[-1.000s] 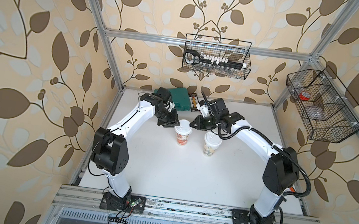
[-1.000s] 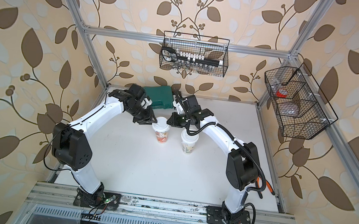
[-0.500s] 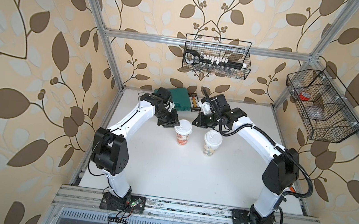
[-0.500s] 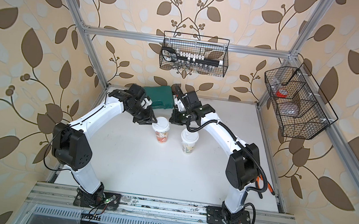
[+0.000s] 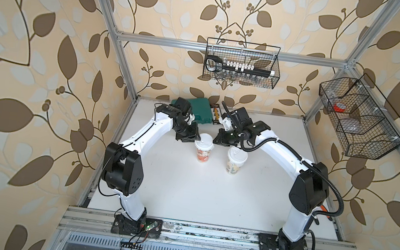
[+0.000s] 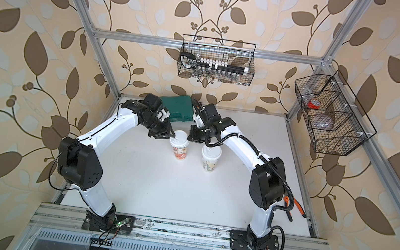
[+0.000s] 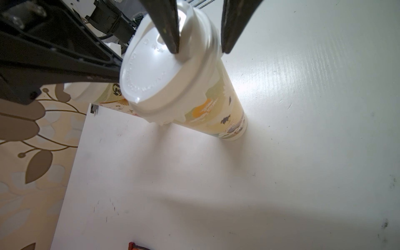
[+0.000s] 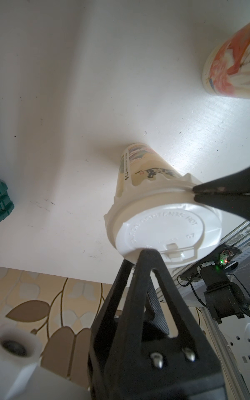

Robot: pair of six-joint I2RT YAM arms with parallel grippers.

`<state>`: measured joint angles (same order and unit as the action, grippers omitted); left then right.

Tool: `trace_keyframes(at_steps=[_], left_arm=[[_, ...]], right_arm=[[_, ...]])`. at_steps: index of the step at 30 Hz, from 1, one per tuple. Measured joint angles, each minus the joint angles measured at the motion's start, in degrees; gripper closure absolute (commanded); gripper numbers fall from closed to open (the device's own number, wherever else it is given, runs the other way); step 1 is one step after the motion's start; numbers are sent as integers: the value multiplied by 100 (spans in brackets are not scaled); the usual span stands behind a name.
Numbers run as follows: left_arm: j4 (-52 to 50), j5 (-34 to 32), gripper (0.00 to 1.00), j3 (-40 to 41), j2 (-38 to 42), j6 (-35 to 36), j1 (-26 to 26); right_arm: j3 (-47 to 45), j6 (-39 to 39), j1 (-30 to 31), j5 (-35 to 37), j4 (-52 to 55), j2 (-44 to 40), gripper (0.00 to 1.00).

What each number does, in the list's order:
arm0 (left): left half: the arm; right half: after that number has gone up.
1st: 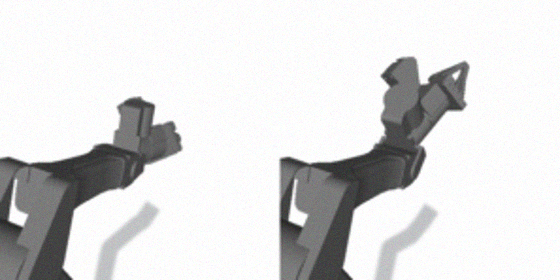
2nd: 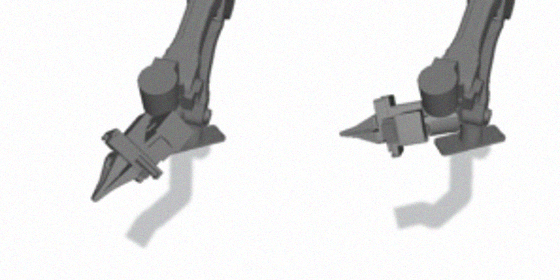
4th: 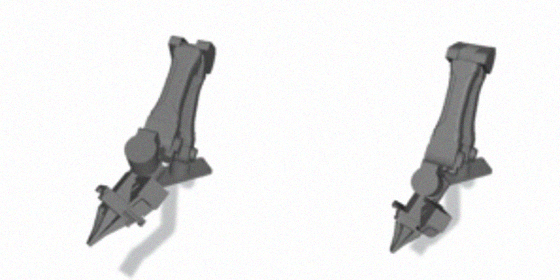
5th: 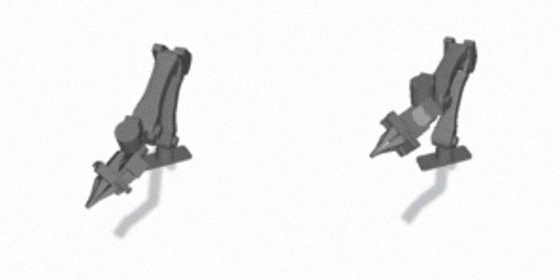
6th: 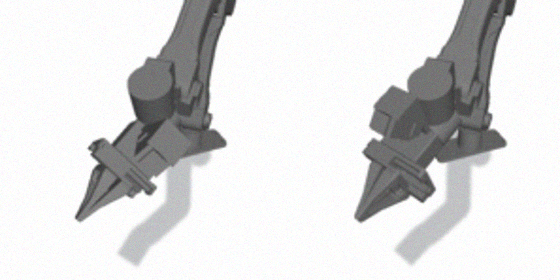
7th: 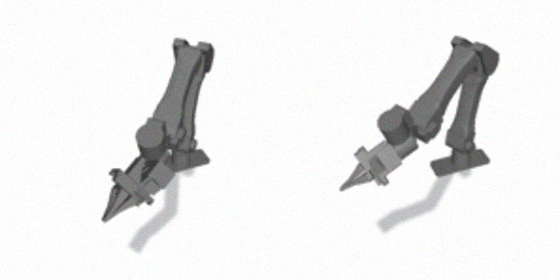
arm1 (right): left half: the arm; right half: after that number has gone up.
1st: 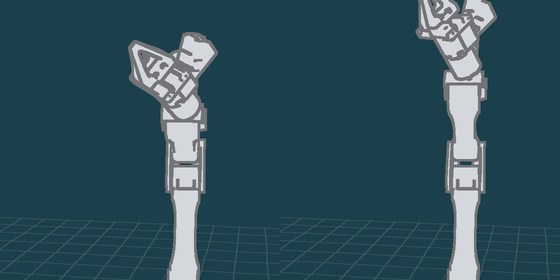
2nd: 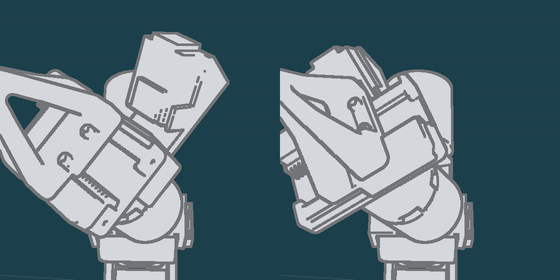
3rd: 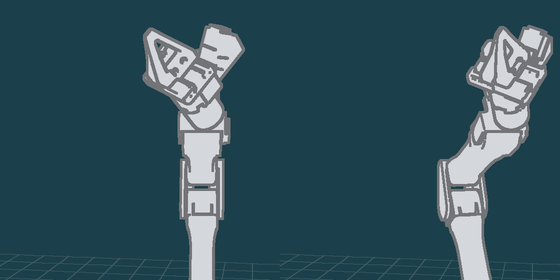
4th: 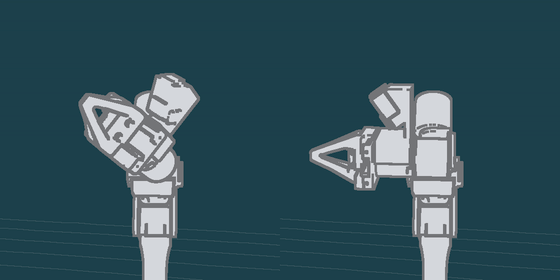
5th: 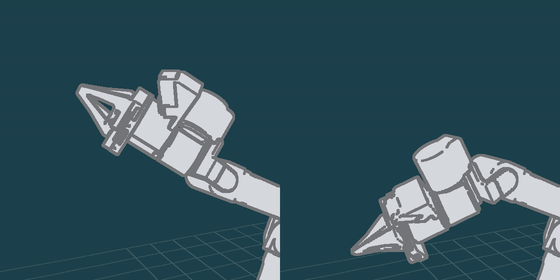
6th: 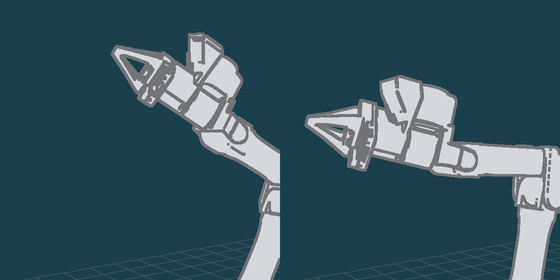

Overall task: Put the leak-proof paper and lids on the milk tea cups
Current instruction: Secure the cup lid on the cup.

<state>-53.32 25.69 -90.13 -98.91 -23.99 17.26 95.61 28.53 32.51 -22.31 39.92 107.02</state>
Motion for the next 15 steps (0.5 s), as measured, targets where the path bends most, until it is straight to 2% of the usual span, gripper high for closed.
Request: trace_keyframes(at_steps=[15], left_arm=[[96, 2, 66, 39, 0, 0, -2]], right_arm=[[160, -76, 55, 153, 87, 116, 97]])
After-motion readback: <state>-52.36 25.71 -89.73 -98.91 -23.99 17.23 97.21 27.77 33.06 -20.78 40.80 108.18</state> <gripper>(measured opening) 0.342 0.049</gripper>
